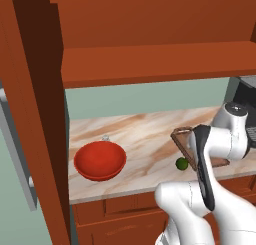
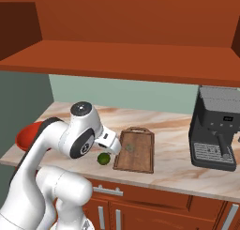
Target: Open the cabinet. Place the bowl and condiment on the counter. Then place the lime and garlic on the cutting board.
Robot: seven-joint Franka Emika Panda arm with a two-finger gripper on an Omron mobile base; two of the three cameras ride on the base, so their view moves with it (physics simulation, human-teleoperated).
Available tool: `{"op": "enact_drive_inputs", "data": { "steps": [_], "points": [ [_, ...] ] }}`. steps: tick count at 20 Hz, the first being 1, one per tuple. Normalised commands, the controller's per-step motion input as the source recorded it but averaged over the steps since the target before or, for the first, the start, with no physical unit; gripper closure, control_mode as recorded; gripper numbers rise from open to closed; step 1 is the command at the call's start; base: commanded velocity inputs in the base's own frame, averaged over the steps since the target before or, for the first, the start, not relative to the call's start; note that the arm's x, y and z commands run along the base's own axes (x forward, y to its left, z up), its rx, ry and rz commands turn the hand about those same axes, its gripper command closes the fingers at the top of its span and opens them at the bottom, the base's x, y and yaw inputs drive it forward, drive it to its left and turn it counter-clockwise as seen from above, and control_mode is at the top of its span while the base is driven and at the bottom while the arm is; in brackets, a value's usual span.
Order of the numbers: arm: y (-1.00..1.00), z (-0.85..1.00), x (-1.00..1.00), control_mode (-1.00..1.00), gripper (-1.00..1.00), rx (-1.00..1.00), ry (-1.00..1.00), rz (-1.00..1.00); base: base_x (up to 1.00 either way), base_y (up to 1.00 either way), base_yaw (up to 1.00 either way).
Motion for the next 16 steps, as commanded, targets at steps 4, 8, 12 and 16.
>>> {"op": "enact_drive_inputs", "data": {
  "steps": [4, 8, 12, 16],
  "points": [
    [0.29, -0.24, 0.00, -1.00, -1.00, 0.00, 0.06, 0.00, 0.00, 0.00, 0.00],
    [0.37, -0.26, 0.00, -1.00, -1.00, 0.00, 0.07, 0.00, 0.00, 0.00, 0.00],
    [0.31, -0.24, 0.00, -1.00, -1.00, 0.00, 0.05, 0.00, 0.00, 0.00, 0.00],
    [0.15, -0.23, 0.00, -1.00, -1.00, 0.00, 0.01, 0.00, 0.00, 0.00, 0.00]
  ]
}}
